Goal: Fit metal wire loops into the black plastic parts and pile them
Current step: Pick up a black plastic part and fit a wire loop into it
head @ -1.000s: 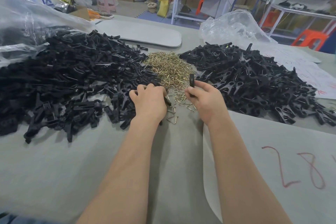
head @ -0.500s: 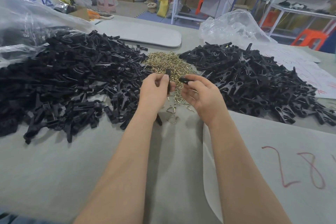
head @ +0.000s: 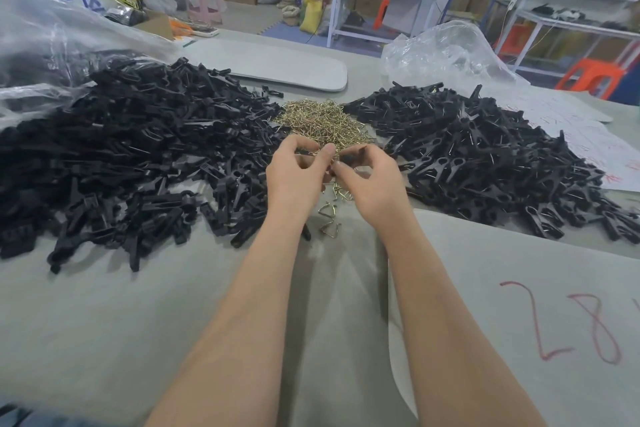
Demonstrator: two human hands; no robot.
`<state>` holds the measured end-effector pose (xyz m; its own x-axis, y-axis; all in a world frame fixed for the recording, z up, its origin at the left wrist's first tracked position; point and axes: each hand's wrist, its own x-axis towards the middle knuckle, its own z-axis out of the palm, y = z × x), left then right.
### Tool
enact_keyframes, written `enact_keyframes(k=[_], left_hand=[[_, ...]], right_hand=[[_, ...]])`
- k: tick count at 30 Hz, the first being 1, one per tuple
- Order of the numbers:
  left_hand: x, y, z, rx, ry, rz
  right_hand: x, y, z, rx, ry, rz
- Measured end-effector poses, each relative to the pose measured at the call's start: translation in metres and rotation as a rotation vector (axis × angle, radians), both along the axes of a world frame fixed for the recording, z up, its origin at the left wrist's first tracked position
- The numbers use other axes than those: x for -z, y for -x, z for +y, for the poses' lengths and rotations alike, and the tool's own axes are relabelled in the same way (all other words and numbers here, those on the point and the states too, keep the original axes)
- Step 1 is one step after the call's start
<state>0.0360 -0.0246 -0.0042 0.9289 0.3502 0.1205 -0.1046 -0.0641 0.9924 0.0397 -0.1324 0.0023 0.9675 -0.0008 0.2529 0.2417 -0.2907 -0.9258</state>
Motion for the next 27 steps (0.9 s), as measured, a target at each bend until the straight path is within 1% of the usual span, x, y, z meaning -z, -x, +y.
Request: enact_keyframes(k=[3,6,9,11,15,18,19,21,23,24,27], left_hand=[[-0.001,0.0,0.001,0.023,0.007,-0.019],[-0.001,-0.002,0.002,0.107,0.109,-0.013],[-0.003,-0.001,0.002,0.217,0.226,0.009],[-0.003,-0.001,0.004,0.249,0.27,0.039],[-0.007,0.001,0.008,0.322,0.237,0.074],[-0.011,0.005,0.007,0.379,0.185,0.027],[-0.012,0.006,0.007,0.392,0.148,0.003],[-0.013,0.007,0.007,0.39,0.007,-0.04],[-0.013,0.007,0.006,0.364,-0.115,-0.066],[-0.013,0.007,0.005,0.358,-0.121,-0.082],[-0.013,0.007,0.005,0.339,-0.059,-0.114]], right_hand=[[-0.001,0.0,0.0,-0.005,0.033,-0.045],[0.0,0.001,-0.001,0.032,0.106,-0.145],[0.001,0.0,-0.002,0.058,0.137,-0.158],[0.002,0.0,-0.003,0.074,0.143,-0.16],[0.004,-0.002,-0.006,0.099,0.136,-0.158],[0.002,-0.004,-0.009,0.119,0.033,-0.084],[0.001,-0.004,-0.01,0.129,-0.017,-0.056],[0.001,-0.005,-0.012,0.116,-0.142,-0.003],[0.0,-0.004,-0.012,0.075,-0.205,0.027],[-0.001,-0.004,-0.012,0.055,-0.215,0.036],[-0.004,-0.001,-0.01,-0.008,-0.278,0.069]])
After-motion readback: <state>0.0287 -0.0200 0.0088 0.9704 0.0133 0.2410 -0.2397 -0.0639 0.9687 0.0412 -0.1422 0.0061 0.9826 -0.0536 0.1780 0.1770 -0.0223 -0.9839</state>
